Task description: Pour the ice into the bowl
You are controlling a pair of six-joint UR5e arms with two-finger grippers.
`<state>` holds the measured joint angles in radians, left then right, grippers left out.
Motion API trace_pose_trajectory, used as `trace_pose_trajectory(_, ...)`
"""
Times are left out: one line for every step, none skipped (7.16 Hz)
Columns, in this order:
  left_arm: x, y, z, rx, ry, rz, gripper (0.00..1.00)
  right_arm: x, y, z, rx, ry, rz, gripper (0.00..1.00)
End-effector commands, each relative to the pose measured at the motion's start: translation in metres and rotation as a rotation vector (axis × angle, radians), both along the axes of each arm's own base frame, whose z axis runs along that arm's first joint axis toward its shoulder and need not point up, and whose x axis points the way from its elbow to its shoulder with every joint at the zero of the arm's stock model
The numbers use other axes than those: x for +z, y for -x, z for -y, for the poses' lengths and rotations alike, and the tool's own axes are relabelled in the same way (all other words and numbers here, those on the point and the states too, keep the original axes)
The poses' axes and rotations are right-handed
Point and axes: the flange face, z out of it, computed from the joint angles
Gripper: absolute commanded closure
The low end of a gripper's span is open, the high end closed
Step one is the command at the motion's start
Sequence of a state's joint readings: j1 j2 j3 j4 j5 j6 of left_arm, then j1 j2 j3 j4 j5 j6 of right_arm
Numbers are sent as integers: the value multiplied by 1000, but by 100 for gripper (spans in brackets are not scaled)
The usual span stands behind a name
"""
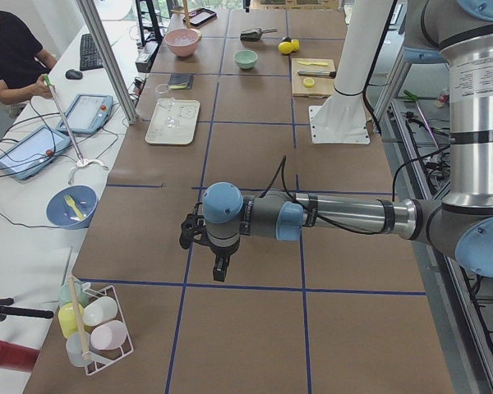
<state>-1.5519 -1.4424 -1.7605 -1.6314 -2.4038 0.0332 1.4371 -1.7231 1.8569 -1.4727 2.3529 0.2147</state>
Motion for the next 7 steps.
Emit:
trace_pose_trajectory(-3,0,-1,1,-6,-6,0,0,1,1,-3,-1,2,0)
trace_pose_trajectory(-4,-1,-5,7,-15,-10,0,1,1,0,-7,0,2,0)
trace_pose_trajectory(-5,-2,-6,8,-13,-10,0,3,3,-1,-10,8,1,0)
trace_pose_trajectory(-5,-2,-6,9,-13,-13,0,11,4,-1,-11,22,0,0)
trace_pose_trajectory(-8,-4,-6,11,-10,-39,0,8,7,-1,-18,19,31,0)
trace_pose_trajectory(-3,-4,-7,12,-2,-39,0,5,32,-1,-76,-5,44,0)
trace_pose_trajectory(-3,-4,-8,12,0,-39,0,-5,71,-2,-140,-59,58,0)
